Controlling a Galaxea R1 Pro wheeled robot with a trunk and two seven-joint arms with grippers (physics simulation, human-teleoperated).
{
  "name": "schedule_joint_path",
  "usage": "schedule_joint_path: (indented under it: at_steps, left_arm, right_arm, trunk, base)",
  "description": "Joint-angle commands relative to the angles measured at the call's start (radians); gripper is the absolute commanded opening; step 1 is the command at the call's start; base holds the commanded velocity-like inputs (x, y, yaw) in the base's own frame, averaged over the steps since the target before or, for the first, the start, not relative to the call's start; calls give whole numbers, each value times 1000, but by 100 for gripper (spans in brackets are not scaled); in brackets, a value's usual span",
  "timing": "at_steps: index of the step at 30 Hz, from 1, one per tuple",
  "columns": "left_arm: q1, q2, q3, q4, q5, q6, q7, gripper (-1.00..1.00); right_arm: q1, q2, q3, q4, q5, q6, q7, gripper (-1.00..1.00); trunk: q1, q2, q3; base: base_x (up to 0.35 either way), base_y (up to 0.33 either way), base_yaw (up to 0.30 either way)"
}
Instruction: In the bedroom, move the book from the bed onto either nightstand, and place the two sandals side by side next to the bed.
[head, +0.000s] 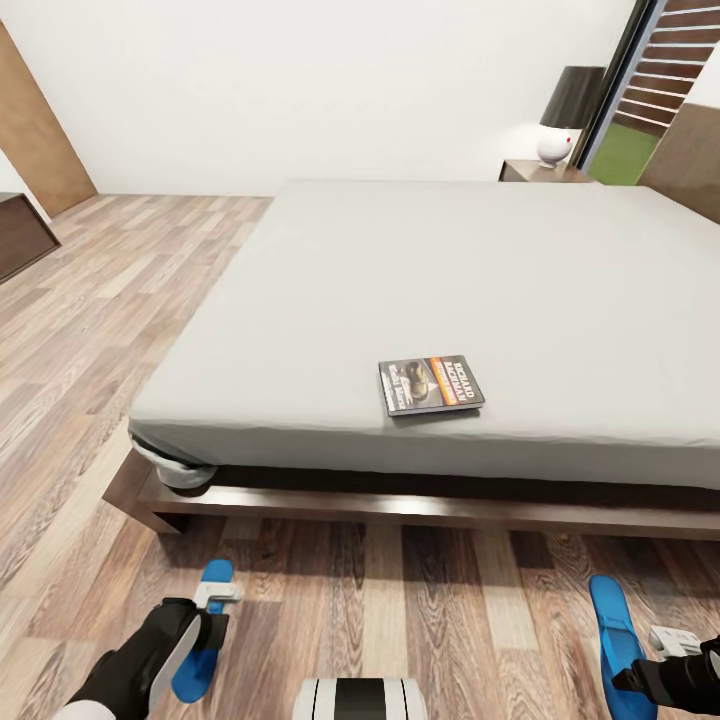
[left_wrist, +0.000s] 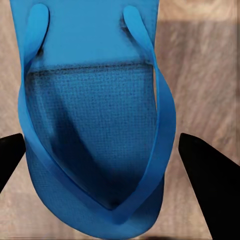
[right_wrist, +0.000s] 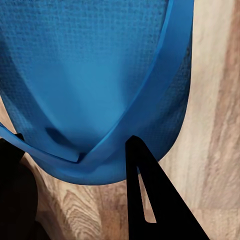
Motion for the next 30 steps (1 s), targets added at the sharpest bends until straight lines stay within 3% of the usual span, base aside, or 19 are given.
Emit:
schedule_joint_path:
  at_steps: [1,23,30]
  left_arm:
    - [-2,1,-6,-7,11,14,8,-100]
    - [-4,0,-9,-2,10,16,4,-100]
    - [-4,0,-9,-2,10,10,4,-100]
  right_arm:
    - [-1,-1,4,-1,-3,3,1,-100]
    - [-1,-1,3,-13,-3,4,2,-100]
    - [-1,-1,3,-13,-3,4,2,-100]
  trunk:
    - [0,0,-1]
    - [10,-5,-86]
    - [11,-6,-94]
  base:
    - [0,0,0]
    - [0,0,0]
    - [0,0,0]
